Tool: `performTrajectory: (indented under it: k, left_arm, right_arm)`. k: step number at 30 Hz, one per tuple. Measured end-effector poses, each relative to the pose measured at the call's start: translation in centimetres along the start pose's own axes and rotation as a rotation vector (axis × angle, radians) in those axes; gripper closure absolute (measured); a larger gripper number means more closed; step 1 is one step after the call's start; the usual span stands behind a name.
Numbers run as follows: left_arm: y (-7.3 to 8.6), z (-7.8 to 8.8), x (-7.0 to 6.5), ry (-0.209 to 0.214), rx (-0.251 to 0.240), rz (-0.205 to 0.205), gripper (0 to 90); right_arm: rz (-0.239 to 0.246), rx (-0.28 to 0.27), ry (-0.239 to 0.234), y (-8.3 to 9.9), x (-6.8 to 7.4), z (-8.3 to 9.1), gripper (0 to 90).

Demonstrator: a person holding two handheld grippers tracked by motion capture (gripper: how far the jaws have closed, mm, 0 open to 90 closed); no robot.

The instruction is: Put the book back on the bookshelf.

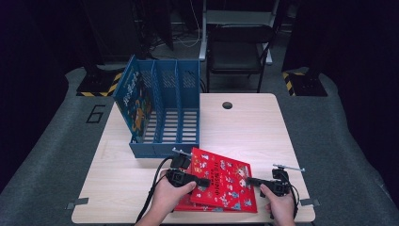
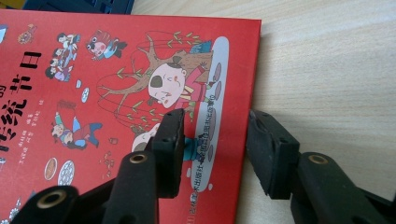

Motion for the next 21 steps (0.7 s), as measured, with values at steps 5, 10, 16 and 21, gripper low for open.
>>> performTrajectory:
  k: [5, 10, 16, 21]
  left_arm:
    - [0.0, 0.0, 0.0, 0.002, 0.000, 0.004, 57.4]
    - [0.0, 0.0, 0.0, 0.003, 0.002, 0.000, 57.5]
    - [-0.1, 0.2, -0.8, 0.077, 0.023, 0.008, 62.5]
    - [-0.4, 0.4, -1.6, 0.075, 0.023, -0.010, 63.9]
  right_arm:
    - [-0.020, 0.004, -0.029, 0.0, -0.2, -0.2, 51.0]
    - [-0.001, 0.005, -0.014, -0.1, 0.2, -0.4, 46.2]
    - [-0.036, 0.016, -0.034, -0.2, 0.2, -0.4, 46.3]
    - [-0.041, 0.008, -0.046, -0.3, 0.3, -0.3, 46.6]
Point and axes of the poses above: each handheld gripper's, and its own axes: z roughly backward along the jaws, y roughly out of its underside, x roughly to its left, the point moved 6 cm from there along -z, roughly forward along the jaws, and after that the axes turned 9 degrees about z, right-handed, at the moved point
